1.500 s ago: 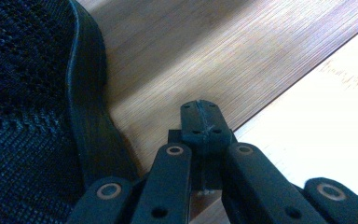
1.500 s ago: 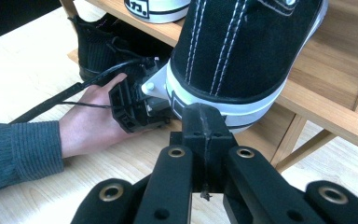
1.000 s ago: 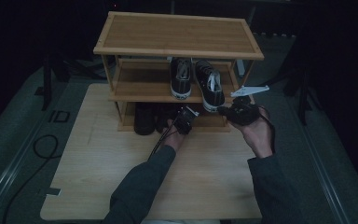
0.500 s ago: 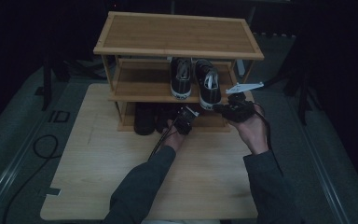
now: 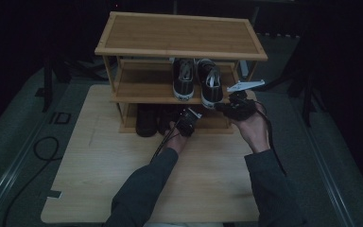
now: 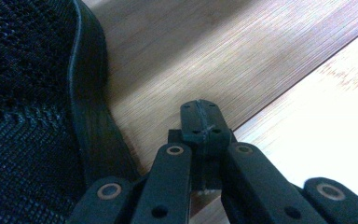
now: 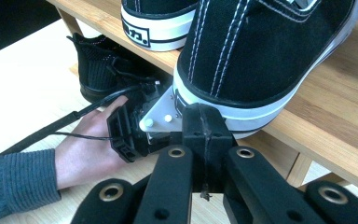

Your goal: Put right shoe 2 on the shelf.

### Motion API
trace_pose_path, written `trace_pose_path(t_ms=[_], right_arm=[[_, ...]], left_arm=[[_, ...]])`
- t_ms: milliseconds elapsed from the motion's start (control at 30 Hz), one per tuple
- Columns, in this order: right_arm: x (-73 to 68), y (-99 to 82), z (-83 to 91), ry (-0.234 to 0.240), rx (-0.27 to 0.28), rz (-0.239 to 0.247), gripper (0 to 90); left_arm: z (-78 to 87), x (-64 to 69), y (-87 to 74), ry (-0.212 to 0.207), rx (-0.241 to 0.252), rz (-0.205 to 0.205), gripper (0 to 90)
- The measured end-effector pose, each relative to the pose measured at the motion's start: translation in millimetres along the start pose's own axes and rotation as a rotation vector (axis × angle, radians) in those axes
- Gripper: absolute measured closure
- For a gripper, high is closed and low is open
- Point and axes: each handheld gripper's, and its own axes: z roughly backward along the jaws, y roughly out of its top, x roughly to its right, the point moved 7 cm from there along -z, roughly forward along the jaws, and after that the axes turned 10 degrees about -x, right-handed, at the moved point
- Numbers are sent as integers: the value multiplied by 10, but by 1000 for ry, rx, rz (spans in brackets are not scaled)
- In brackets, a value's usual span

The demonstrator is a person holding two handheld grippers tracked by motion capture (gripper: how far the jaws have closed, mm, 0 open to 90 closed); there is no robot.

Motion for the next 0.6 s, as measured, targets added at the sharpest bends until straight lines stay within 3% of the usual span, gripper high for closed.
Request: trace_pose_path(t_ms=[133,200,267,300,600], right_arm=[[-4,8,-19,-1,-2,1,900],[18,7,-81,-36,-21,4,900],[34,6,-97,-41,-21,3,900],[43,11,-102,-17,-13,-8,900],[13,62,-141,-10,-18,8,900]], left_arm=[[6,-12,-7,11,-7,-5,900],[6,-15,-14,4,2,0,900],[7,-16,-17,7,3,0,900],[7,-17,-16,9,3,-2,900],[6,-14,-13,9,1,-1,900]])
